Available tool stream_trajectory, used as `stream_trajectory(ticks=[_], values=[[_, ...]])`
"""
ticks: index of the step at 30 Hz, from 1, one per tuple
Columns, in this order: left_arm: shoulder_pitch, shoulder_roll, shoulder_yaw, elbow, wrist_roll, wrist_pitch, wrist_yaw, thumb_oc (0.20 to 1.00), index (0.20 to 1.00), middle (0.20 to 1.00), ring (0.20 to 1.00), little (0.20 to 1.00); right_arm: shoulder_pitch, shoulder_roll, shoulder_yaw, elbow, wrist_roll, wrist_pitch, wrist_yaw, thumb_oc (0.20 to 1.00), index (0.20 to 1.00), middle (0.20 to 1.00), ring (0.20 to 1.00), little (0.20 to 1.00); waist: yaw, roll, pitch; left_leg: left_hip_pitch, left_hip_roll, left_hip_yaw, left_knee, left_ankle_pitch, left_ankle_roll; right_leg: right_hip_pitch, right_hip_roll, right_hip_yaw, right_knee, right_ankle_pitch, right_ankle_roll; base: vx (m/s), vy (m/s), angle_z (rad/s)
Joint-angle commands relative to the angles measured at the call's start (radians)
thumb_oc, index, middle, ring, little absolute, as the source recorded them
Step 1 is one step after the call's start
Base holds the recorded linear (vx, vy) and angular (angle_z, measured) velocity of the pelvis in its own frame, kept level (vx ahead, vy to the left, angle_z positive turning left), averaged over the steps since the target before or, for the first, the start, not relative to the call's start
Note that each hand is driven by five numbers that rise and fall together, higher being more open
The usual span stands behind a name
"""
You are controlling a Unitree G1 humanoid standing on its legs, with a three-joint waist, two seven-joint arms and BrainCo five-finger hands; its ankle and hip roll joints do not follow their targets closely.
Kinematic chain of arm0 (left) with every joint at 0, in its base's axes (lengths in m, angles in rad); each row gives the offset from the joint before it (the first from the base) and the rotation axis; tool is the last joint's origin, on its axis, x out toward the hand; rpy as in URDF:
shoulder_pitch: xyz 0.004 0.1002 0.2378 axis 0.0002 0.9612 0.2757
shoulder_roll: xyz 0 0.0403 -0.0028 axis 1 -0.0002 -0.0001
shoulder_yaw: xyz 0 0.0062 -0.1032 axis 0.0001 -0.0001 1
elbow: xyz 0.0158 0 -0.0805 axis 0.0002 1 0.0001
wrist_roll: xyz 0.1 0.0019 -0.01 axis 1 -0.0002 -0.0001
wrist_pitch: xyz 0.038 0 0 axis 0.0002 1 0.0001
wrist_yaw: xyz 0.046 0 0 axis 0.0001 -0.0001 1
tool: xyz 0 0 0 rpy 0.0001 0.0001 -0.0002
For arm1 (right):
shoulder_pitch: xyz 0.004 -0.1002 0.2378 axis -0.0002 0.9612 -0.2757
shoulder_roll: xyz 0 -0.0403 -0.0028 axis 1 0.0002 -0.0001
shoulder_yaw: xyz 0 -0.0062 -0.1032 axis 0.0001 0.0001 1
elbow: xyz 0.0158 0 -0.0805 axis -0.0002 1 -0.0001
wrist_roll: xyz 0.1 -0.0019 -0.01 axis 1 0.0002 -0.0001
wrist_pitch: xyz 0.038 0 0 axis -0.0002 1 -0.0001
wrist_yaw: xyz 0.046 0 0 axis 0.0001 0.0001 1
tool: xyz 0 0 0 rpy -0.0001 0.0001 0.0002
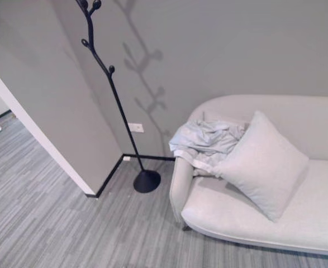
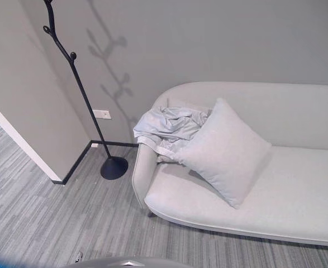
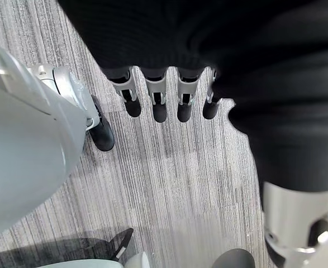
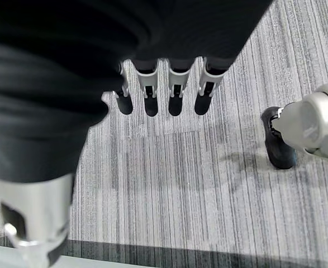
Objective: Hang the clothes on the sofa on the clothes rack.
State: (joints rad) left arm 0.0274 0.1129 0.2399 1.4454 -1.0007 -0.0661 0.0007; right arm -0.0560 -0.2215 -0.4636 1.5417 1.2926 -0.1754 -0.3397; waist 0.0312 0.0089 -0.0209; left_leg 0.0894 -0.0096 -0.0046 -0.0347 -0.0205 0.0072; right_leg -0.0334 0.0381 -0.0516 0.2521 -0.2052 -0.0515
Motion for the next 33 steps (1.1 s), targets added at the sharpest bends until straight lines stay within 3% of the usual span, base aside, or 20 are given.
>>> stream_trajectory(ticks=[1,31,33], values=[[-0.044,-0.014,0.049,0.027,0.005,-0.029,0.004,1.0,1.0,1.0,1.0,1.0,-0.06,0.027,-0.04,0.089,-0.014,-0.029,-0.006,1.0,1.0,1.0,1.0,1.0,-0.002,-0.04,0.019,0.069,0.001,0.007,-0.053,-0.023,0.003,0.172,-0.067,-0.035,-0.339,0.227,0.086,0.0,0.0,0.0],[-0.062,-0.012,0.032,0.021,0.016,-0.045,-0.008,1.0,1.0,1.0,1.0,1.0,-0.051,0.035,-0.012,0.082,-0.011,-0.02,0.038,1.0,1.0,1.0,1.0,1.0,-0.004,-0.048,0.031,0.067,0.0,0.01,-0.046,-0.023,0.003,0.172,-0.067,-0.029,-0.339,0.226,0.086,0.0,0.0,0.0],[-0.081,-0.019,0.002,-0.002,0.014,-0.05,-0.006,1.0,1.0,1.0,1.0,1.0,-0.068,0.033,-0.003,0.077,-0.016,-0.028,0.034,1.0,1.0,1.0,1.0,1.0,-0.002,-0.057,0.062,0.002,-0.017,0.005,0.074,-0.059,0.001,0.17,-0.08,-0.025,-0.339,0.225,0.083,-0.09,-0.002,-0.01]])
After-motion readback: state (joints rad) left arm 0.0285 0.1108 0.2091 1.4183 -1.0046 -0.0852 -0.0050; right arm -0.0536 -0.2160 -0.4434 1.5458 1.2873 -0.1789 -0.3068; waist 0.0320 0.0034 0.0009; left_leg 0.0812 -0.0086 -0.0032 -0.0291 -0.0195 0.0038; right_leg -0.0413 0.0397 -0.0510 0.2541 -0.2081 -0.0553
